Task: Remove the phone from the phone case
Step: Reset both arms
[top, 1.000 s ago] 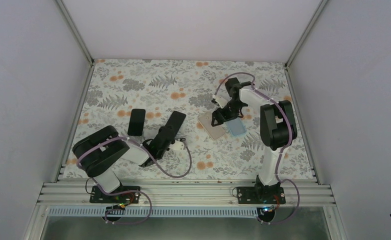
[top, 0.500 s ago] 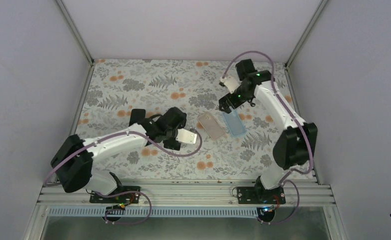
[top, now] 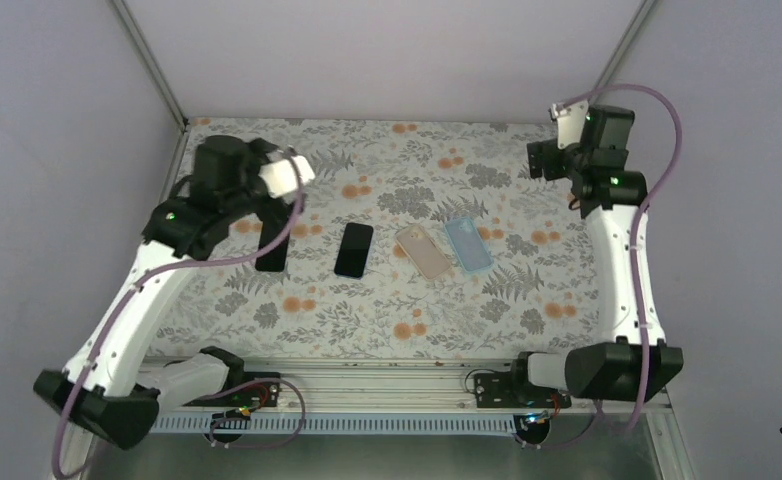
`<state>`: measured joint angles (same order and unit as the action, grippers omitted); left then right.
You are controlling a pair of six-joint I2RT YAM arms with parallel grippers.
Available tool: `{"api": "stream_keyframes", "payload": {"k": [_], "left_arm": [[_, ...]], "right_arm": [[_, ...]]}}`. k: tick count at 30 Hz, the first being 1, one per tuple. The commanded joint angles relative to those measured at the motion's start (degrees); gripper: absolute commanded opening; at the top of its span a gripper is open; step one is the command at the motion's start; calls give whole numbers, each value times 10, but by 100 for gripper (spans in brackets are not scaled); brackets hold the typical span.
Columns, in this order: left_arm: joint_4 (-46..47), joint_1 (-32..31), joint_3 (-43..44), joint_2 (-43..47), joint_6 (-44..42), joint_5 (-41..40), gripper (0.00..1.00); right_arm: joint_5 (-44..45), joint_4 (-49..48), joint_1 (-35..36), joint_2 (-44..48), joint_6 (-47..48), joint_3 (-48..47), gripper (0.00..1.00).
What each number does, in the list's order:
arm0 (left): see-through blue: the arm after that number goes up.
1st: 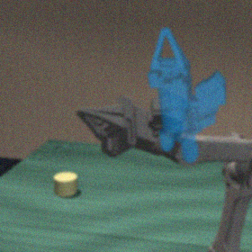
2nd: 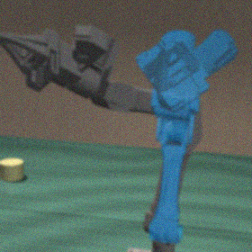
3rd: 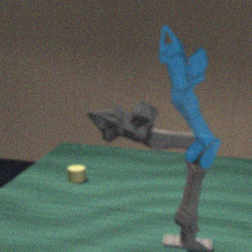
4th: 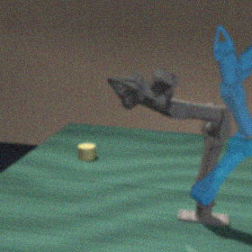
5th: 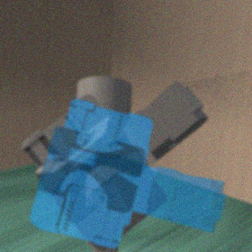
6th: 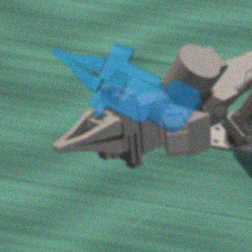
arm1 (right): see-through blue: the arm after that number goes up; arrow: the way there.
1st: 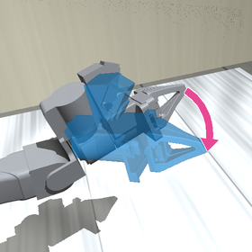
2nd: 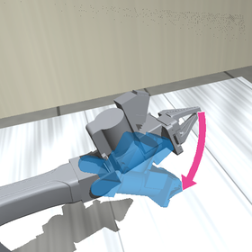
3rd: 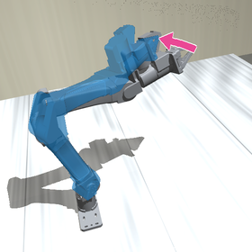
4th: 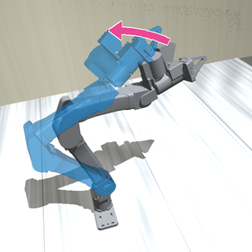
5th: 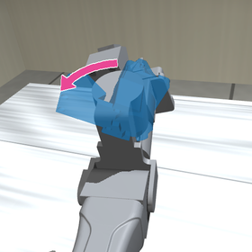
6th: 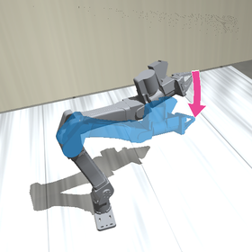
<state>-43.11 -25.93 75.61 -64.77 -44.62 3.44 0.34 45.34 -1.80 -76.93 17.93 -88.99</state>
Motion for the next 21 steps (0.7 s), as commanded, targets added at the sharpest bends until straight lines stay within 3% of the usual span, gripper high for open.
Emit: {"api": "stream_keyframes", "payload": {"k": [1, 6, 11, 13, 15, 21], "left_arm": [[84, 140, -60, 42, 49, 7, 100], [195, 359, -173, 75, 118, 101, 100], [268, 513, -253, 59, 189, 182, 100], [303, 545, -296, 53, 216, 189, 100], [335, 559, -333, 43, 236, 204, 100], [318, 559, -352, 3, 208, 245, 100]], "right_arm": [[48, -136, -39, 41, -25, 112, 100], [40, -244, -102, 92, -67, 238, 100], [60, -277, -121, 95, -88, 289, 100], [102, -289, -120, 89, -101, 294, 100], [88, -297, -120, 85, -104, 309, 100], [85, -300, -120, 53, -95, 319, 100]]}}
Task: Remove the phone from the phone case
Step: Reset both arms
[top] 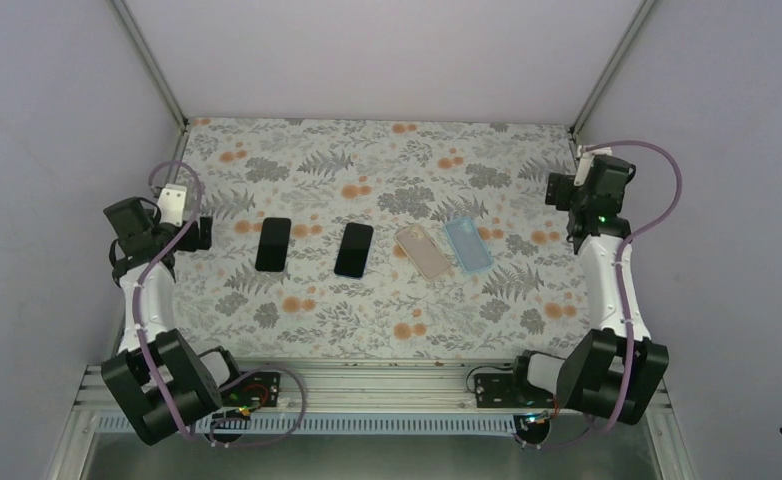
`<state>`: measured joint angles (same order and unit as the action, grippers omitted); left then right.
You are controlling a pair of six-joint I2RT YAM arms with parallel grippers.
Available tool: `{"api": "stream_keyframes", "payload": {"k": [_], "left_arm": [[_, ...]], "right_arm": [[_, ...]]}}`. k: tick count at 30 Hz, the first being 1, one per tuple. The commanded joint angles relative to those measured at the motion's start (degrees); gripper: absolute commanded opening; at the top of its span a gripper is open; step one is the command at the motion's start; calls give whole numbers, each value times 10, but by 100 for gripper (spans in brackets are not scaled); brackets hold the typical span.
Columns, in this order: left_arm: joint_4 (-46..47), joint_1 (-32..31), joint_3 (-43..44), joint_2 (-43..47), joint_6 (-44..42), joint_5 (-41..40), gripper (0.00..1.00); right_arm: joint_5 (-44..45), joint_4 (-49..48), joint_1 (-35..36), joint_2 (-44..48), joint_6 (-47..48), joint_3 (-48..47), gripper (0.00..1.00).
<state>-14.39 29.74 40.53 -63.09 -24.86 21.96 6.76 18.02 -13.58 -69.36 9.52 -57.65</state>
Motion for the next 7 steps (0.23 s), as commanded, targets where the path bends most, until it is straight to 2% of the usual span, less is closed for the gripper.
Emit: {"api": "stream_keyframes", "payload": {"k": [1, 7], "left_arm": [[28, 2, 0, -21, 12, 77, 100], [9, 3, 5, -55, 5, 130, 100]], "right_arm": [[29, -24, -2, -29, -10, 5, 100], [64, -45, -4, -17, 1, 17, 100]]}}
